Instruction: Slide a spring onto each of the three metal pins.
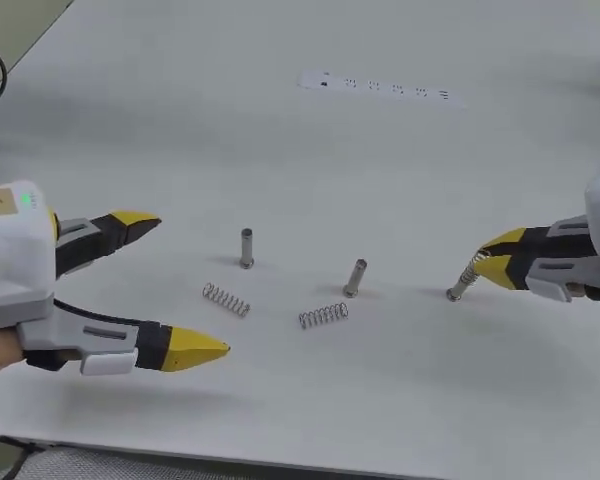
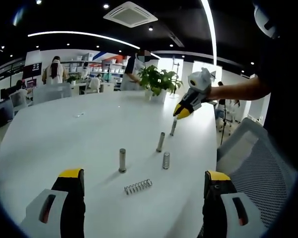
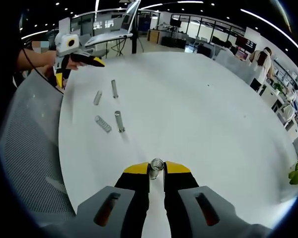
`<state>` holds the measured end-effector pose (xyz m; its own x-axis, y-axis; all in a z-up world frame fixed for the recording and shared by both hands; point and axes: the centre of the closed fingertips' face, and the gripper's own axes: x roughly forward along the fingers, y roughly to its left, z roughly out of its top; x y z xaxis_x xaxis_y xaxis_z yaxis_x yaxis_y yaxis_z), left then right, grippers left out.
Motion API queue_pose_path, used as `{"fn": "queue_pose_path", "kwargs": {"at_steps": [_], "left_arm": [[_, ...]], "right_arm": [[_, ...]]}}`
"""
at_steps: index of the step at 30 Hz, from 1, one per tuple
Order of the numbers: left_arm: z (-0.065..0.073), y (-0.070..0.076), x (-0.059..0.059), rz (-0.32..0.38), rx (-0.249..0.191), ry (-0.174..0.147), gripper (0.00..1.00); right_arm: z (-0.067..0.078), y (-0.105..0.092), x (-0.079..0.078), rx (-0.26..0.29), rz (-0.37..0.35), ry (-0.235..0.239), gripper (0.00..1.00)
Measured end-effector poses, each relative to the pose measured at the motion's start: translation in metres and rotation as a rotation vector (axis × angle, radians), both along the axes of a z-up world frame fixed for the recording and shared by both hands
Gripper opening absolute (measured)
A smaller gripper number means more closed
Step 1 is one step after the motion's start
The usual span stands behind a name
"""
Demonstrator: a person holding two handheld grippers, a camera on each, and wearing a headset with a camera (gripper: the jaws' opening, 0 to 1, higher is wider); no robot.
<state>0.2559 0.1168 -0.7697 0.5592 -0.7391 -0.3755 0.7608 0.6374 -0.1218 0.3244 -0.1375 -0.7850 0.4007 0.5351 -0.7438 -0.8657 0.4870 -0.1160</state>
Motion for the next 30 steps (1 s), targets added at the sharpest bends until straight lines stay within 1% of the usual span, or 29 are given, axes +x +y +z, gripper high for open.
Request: {"fn": "queue_pose_path", "kwargs": {"at_steps": [6,12,17,21,22,23,26,27,30], "left_arm": [[0.001,0.001,0.001,0.002,-0.004,-0.001,0.98],[0.001,0.003,0.001,0.007,0.0,-0.001,0.98],[0.002,0.002,0.002,0.006,0.001,-0.001,0.97],[0.003,0.001,0.003,0.006,-0.001,-0.002,0.97],[0.003,0.001,0.003,0.006,-0.002,-0.002,0.97],[0.003,0.001,0.003,0.005,-0.001,-0.002,0.97],[0.003,0.001,0.002,0.006,-0.002,0.0,0.97],[0.003,0.001,0.002,0.005,-0.002,0.0,0.97],[0.003,0.002,0.002,0.006,-0.001,-0.002,0.97]], "right_arm": [[-0.009,-0.002,0.0,-0.002,-0.019,0.019,0.07],[-0.019,-0.006,-0.003,-0.019,-0.022,0.032,0.07],[-0.024,-0.008,-0.003,-0.022,-0.031,0.05,0.07],[-0.026,-0.009,-0.005,-0.037,-0.028,0.058,0.08],[-0.025,-0.009,-0.003,-0.027,-0.036,0.052,0.08],[-0.026,-0.01,-0.003,-0.028,-0.044,0.062,0.08],[-0.026,-0.009,-0.004,-0.024,-0.042,0.068,0.08],[-0.026,-0.009,-0.004,-0.022,-0.042,0.073,0.08],[-0.025,-0.009,-0.007,-0.013,-0.042,0.107,0.08]]}}
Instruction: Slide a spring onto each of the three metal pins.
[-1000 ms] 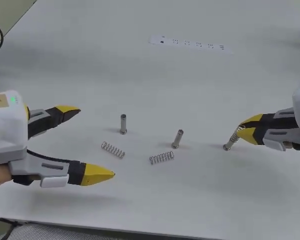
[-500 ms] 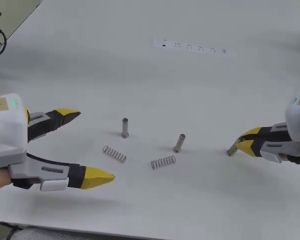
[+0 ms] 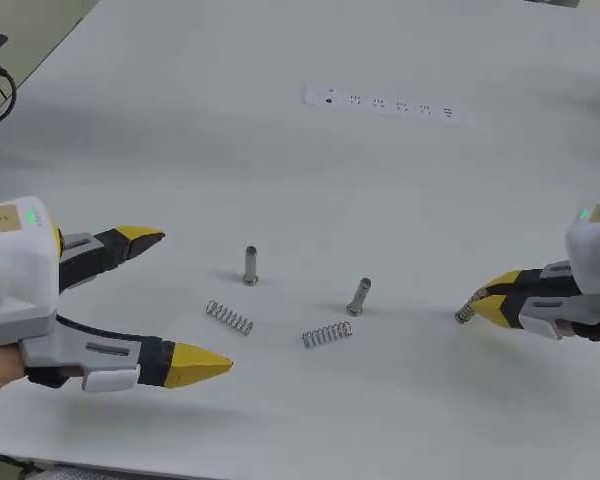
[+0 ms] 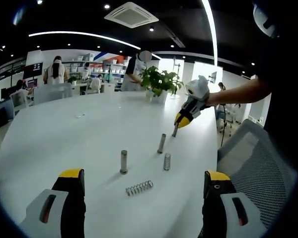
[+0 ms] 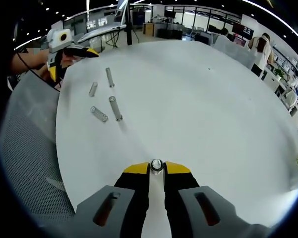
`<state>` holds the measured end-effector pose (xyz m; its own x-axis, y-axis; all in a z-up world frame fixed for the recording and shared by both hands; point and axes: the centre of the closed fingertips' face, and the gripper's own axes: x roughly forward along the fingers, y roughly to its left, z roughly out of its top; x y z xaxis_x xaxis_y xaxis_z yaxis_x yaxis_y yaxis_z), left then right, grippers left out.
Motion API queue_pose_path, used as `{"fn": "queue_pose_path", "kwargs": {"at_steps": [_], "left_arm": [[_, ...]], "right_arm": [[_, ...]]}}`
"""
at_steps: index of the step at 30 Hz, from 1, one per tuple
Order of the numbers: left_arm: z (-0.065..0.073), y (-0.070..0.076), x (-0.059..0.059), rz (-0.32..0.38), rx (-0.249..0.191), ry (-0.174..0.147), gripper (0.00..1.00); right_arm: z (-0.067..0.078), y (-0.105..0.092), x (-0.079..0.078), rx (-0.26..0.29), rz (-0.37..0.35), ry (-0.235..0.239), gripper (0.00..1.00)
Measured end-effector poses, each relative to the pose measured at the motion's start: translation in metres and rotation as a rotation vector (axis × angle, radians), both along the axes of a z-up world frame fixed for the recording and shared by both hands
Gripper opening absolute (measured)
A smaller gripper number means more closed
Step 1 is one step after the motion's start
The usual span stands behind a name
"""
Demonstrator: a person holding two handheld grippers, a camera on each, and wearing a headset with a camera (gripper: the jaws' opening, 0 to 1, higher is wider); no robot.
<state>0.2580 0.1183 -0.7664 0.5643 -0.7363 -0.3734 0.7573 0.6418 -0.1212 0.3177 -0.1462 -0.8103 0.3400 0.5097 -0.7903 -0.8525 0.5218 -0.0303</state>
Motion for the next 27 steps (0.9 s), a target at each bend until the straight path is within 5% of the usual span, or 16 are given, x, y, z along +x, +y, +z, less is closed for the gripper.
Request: {"fn": "queue_pose_path", "kwargs": {"at_steps": [27], "left_arm": [[-0.0007,0.0006,-0.0024,0.004,0.002,0.003,0.97]], "right_arm": [[-0.0011,0.0009,0.0029,0.021,-0.041,-0.026,0.32]]}}
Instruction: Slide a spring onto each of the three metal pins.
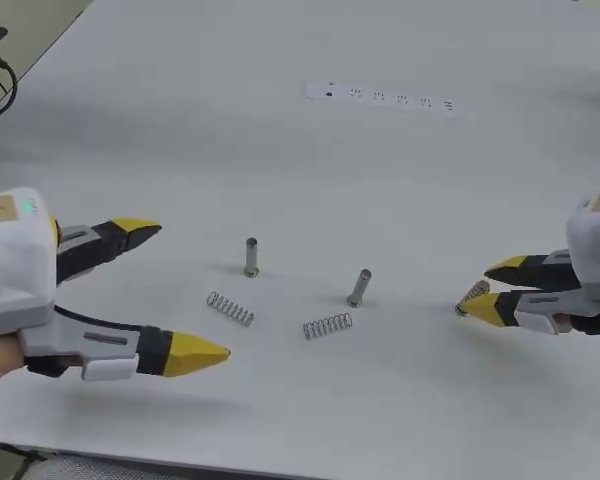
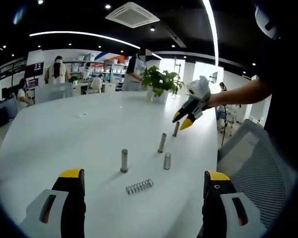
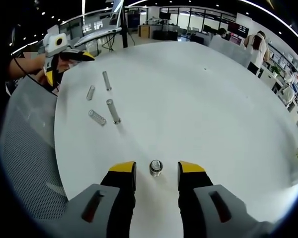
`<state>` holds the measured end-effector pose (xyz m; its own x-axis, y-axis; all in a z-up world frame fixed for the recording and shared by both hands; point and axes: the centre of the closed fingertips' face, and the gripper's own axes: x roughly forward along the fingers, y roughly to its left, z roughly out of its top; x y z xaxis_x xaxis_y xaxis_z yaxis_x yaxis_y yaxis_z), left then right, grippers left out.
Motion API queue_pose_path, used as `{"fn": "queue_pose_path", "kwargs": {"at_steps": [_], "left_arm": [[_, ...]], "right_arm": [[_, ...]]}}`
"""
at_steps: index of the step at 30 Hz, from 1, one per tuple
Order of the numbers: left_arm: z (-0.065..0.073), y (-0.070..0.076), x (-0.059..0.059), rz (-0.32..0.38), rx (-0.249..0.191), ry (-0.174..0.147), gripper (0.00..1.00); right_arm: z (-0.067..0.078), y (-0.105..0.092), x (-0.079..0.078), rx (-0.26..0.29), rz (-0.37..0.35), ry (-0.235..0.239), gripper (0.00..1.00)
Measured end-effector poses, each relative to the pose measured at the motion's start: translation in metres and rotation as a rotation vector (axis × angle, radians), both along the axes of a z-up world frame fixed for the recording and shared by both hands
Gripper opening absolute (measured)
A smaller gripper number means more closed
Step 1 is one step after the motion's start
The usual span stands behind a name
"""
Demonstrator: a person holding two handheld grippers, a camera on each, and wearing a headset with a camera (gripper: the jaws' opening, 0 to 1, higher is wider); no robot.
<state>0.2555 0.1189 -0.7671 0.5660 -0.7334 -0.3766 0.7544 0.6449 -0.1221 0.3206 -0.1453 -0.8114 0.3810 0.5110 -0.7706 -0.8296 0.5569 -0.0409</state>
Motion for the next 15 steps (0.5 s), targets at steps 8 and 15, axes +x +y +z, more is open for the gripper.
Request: {"fn": "queue_pose_path", "kwargs": {"at_steps": [8,15], "left_arm": [[0.001,-0.001,0.001,-0.001,-0.003,-0.001,0.97],[0.001,0.0,0.001,0.003,0.0,0.0,0.97]], "right_arm": [[0.004,0.002,-0.001,0.015,-0.006,-0.006,0.36],[0.012,0.006,-0.005,0.028,0.007,-0.019,0.41]]}}
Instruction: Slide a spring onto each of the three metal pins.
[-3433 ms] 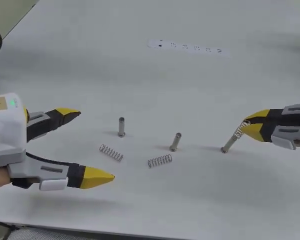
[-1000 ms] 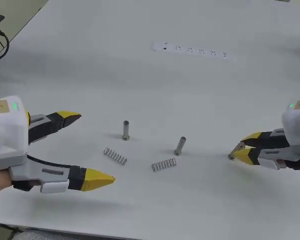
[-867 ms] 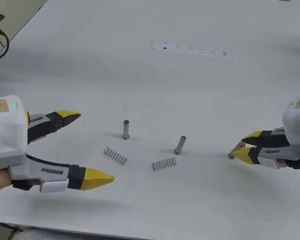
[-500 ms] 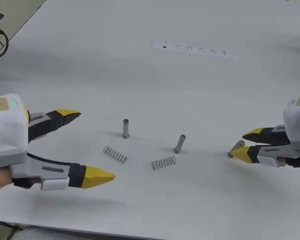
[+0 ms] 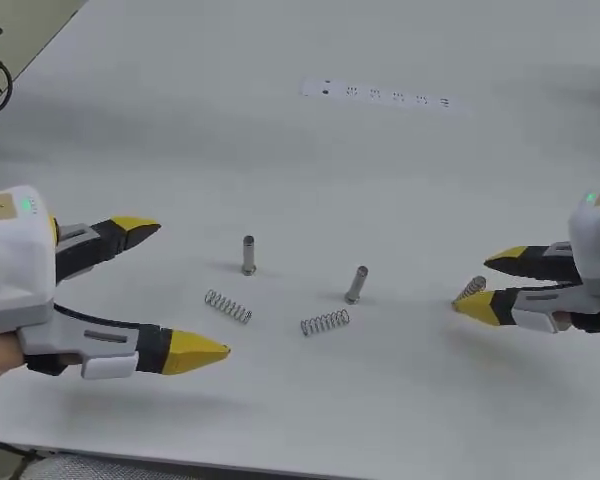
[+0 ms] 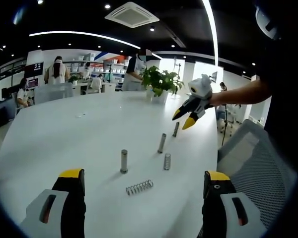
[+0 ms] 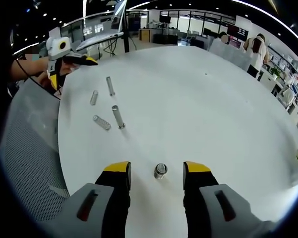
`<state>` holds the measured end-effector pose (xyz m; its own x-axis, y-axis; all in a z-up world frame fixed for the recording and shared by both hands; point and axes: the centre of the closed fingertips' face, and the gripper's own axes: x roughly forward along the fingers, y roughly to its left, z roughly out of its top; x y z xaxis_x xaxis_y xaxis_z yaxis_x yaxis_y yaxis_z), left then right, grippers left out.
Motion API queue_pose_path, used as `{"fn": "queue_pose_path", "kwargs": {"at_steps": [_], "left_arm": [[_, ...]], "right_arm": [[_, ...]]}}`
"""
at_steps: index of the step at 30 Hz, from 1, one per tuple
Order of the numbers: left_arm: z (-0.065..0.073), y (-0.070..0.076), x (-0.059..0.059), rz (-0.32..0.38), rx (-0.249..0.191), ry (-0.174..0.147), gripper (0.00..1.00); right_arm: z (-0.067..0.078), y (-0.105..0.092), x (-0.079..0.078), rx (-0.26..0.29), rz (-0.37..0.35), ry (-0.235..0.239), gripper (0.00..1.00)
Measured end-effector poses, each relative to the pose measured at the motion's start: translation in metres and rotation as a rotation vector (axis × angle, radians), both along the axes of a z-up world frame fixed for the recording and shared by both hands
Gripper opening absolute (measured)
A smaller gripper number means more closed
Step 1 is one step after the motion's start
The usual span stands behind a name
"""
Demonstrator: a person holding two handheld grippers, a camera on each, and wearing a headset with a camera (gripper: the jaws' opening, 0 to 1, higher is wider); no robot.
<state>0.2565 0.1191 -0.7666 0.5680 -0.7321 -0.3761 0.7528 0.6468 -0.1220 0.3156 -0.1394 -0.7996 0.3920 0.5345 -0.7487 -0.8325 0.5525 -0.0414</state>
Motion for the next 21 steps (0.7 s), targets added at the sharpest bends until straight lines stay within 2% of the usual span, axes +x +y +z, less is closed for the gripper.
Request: {"fn": "queue_pose_path", "kwargs": {"at_steps": [12,14,21], "left_arm": [[0.001,0.001,-0.001,0.003,-0.002,-0.001,0.97],[0.001,0.001,-0.001,0.002,-0.001,0.001,0.97],[0.001,0.001,-0.001,0.002,-0.002,0.0,0.97]], "right_arm": [[0.013,0.004,-0.01,0.011,0.021,-0.025,0.42],[0.016,0.004,-0.012,-0.006,0.041,-0.042,0.42],[0.03,0.012,-0.02,0.012,0.075,-0.066,0.44]]}}
